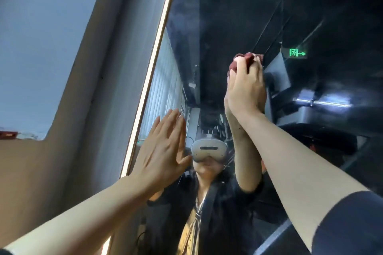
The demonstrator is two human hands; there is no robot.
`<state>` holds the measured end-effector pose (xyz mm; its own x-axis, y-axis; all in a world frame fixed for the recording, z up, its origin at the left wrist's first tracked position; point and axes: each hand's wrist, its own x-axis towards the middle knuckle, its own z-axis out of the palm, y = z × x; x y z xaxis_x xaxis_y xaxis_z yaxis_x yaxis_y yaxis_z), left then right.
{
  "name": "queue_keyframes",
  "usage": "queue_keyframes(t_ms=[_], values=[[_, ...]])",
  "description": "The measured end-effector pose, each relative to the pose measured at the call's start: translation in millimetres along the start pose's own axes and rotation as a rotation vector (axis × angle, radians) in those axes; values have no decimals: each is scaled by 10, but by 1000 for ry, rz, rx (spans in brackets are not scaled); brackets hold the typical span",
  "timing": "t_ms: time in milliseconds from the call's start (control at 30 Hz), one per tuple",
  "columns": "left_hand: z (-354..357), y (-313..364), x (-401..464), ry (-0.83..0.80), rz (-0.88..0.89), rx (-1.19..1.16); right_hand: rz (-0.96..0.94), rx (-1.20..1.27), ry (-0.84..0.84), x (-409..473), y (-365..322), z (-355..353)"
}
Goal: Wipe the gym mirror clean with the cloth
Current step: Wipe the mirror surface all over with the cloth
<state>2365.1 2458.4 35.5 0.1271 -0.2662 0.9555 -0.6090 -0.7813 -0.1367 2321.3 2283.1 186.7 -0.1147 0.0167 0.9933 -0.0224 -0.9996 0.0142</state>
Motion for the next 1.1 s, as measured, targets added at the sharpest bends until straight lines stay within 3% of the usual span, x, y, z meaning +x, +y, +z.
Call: queue_keyframes(t_ms=[67,133,200,233,267,367,433,500,600,700,733,833,900,933,1033,1100], values=[[68,99,-66,-28,20,-2,94,-6,59,-117,-145,79],[81,208,-96,-64,-1,-63,-152,16,-1,-327,-296,156],[126,274,-126,-66,-27,-103,-495,-6,-187,-520,-193,82],[159,287,-147,-73,-42,-103,-556,-23,-223,-484,-30,-1],[182,300,-163,-71,-49,-98,-509,-39,-219,-420,142,-94],[199,343,-239,-125,-82,-72,-70,-32,-32,-290,503,-294],[197,396,-342,-145,-85,-69,-23,-1,-1,-547,397,-287],[211,458,-492,-166,-76,-63,-251,33,-89,-1168,277,-260],[238,512,-785,-197,-38,-24,-667,80,-362,-2083,459,-508],[271,541,-1016,-218,-3,26,-951,81,-530,-2129,871,-751],[268,557,-1056,-223,-4,37,-914,63,-487,-1981,949,-769],[254,638,-1082,-247,-35,91,-358,67,-258,-1497,845,-682],[251,683,-1098,-261,-65,101,-176,153,-240,-1560,544,-596],[245,695,-1111,-263,-73,101,-215,182,-262,-1769,421,-562],[219,630,-1171,-295,-9,110,-632,188,-445,-2713,401,-684],[192,526,-1222,-331,55,148,-808,171,-590,-2993,564,-914]])
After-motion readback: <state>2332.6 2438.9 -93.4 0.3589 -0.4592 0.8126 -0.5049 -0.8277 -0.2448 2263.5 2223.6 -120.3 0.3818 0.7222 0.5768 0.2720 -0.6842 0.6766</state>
